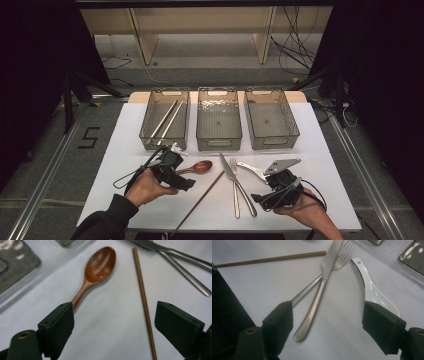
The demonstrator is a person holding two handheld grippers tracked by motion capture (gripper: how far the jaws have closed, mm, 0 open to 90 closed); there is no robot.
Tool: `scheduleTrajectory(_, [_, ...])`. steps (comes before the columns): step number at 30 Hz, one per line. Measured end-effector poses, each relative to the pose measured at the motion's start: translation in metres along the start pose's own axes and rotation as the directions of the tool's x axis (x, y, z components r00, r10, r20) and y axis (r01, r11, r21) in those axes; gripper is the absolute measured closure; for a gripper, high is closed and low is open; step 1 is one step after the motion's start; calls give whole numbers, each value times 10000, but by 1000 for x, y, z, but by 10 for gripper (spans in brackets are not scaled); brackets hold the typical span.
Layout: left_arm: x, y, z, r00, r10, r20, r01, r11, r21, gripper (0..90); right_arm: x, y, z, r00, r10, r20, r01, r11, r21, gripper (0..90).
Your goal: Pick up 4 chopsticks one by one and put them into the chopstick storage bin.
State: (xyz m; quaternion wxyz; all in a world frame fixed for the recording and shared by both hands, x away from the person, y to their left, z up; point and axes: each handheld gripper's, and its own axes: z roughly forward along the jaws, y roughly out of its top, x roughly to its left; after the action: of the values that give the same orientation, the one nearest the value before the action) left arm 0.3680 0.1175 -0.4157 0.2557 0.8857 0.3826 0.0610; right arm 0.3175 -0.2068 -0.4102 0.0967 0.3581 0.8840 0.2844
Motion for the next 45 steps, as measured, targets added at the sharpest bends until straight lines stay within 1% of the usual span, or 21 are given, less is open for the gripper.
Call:
scheduleTrajectory(2, [-5, -2, 2, 10000, 36, 38, -36, 10000, 25, 155, 1, 0, 0, 10000, 35, -21, -35, 10000, 39, 259])
scheduleTrajectory(4, [-9, -3, 5, 9998, 174, 32, -175, 9997, 187, 155, 1, 0, 1, 10000, -13, -28, 13, 10000, 51, 259])
scheduleTrajectory(10, [-19, -7, 15, 9995, 310, 78, -314, 9976, 622, 160, 2, 0, 1, 10000, -32, -13, 32, 10000, 76, 259])
scheduleTrajectory(11, [-21, -8, 16, 9993, 364, 22, -364, 9970, 684, 160, 2, 0, 0, 10000, -43, -9, 43, 10000, 76, 259])
scheduleTrajectory(13, [-26, -9, 19, 9985, 541, 27, -542, 9950, 843, 161, 3, 0, 0, 10000, -42, 13, 42, 9999, 105, 259])
scheduleTrajectory(19, [-37, -12, 26, 9970, 771, 101, -778, 9905, 1130, 166, 4, 1, 0, 10000, -82, 14, 82, 9999, 71, 259])
scheduleTrajectory(22, [-41, -14, 30, 9954, 951, 80, -952, 9857, 1391, 167, 4, 1, -1, 10000, -98, 5, 98, 9999, 78, 259])
scheduleTrajectory(25, [-44, -15, 33, 9924, 1222, 178, -1234, 9766, 1761, 228, 4, 1, -1, 10000, -77, 13, 77, 9999, 70, 259])
scheduleTrajectory(29, [-46, -16, 36, 9886, 1491, 225, -1506, 9689, 1963, 309, 4, 1, -1, 10000, -68, 13, 68, 10000, 64, 260])
scheduleTrajectory(31, [-46, -17, 37, 9874, 1547, 330, -1582, 9671, 1994, 352, 4, 1, -1, 10000, -84, 12, 84, 9999, 78, 260])
scheduleTrajectory(35, [-47, -18, 42, 9872, 1507, 522, -1585, 9637, 2149, 432, 4, 1, 0, 9999, -105, 7, 105, 9999, 82, 260])
scheduleTrajectory(36, [-48, -18, 43, 9863, 1555, 554, -1640, 9614, 2209, 445, 4, 1, 0, 10000, -79, 20, 78, 9999, 86, 260])
scheduleTrajectory(38, [-49, -19, 46, 9859, 1553, 628, -1656, 9593, 2287, 471, 4, 1, -1, 9999, -122, 2, 122, 9999, 94, 260])
scheduleTrajectory(39, [-49, -19, 46, 9839, 1663, 654, -1771, 9559, 2341, 484, 4, 1, -1, 9999, -128, 10, 127, 9999, 76, 261])
scheduleTrajectory(45, [-48, -19, 47, 9824, 1768, 608, -1863, 9528, 2397, 553, 4, 1, 0, 9999, -116, -9, 116, 9999, 125, 261])
